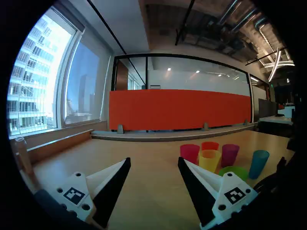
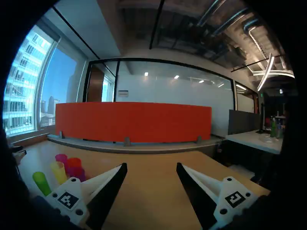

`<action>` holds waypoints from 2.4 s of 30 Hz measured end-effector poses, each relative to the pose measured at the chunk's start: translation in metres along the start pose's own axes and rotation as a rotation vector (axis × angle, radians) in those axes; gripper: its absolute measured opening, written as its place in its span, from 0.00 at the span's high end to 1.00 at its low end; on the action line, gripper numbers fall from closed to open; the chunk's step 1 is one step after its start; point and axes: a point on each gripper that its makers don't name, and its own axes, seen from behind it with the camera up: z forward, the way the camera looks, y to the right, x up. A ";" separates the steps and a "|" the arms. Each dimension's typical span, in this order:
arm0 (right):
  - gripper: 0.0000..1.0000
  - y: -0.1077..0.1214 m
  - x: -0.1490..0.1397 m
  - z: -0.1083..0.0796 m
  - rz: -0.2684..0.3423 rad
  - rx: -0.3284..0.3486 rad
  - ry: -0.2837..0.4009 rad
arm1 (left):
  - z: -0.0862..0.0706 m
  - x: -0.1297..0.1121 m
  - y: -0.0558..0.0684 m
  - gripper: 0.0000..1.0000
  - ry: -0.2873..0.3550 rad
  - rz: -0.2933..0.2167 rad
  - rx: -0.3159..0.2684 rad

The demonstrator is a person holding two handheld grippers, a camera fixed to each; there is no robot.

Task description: Pour water

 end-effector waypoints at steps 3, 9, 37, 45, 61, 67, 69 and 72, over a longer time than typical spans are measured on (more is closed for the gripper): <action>0.01 0.002 0.002 0.000 -0.003 0.003 0.008 | 0.000 0.000 0.000 0.09 0.000 0.000 0.000; 0.01 0.005 0.004 0.000 -0.017 0.011 0.027 | 0.000 0.000 0.000 0.09 0.000 0.000 0.000; 0.01 -0.025 -0.041 0.012 0.007 0.085 0.026 | 0.000 0.000 0.000 0.09 0.000 0.000 0.001; 0.01 -0.026 -0.055 0.014 0.024 0.086 0.024 | 0.000 0.000 0.000 0.09 0.000 0.000 0.001; 0.01 -0.023 -0.068 0.018 0.014 0.077 0.010 | -0.001 0.000 0.000 0.09 0.000 0.000 0.001; 0.01 -0.022 -0.070 0.019 0.022 0.078 0.012 | 0.000 0.000 0.000 0.09 0.000 0.000 0.000; 0.01 -0.022 -0.071 0.020 0.025 0.078 0.011 | 0.000 0.000 0.001 0.09 0.000 0.000 0.000; 0.01 -0.021 -0.073 0.021 0.029 0.077 0.008 | 0.000 0.000 0.000 0.09 0.000 0.000 0.000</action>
